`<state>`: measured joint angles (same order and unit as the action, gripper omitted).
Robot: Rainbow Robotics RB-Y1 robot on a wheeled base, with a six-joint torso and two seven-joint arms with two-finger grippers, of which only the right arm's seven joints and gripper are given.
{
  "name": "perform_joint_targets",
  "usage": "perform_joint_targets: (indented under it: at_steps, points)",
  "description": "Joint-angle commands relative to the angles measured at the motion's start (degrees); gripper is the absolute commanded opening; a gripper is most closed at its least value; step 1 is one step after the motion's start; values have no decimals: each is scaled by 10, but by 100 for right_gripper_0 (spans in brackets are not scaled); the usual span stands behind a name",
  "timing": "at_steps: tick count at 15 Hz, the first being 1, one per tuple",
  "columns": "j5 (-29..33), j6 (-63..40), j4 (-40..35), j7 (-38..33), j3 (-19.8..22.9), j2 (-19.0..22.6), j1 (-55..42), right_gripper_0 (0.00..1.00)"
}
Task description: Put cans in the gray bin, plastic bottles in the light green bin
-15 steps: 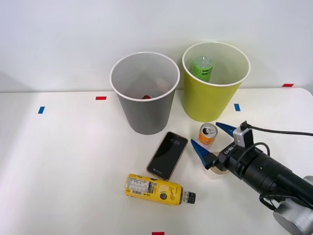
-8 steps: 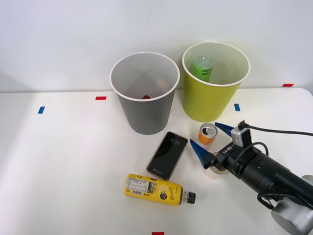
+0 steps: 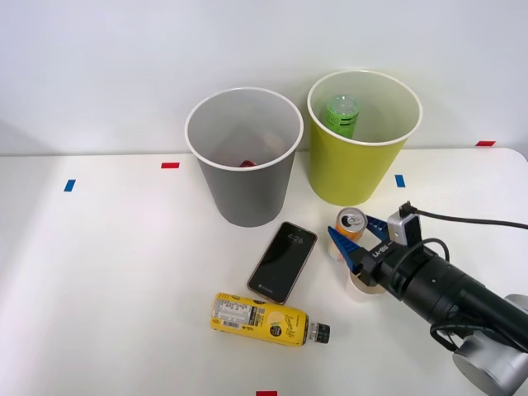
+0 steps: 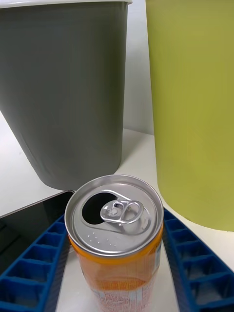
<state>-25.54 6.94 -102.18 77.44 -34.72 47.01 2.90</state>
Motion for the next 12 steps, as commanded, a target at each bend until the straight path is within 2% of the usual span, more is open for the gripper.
perform_joint_targets:
  at_steps: [1,6,12]
  points:
    - [1,-1,0,-1,2,-10,0,0]
    - [1,0,-12,-2,5,-53,4,0]
    - [-6,0,-78,-15,21,-92,5,0]
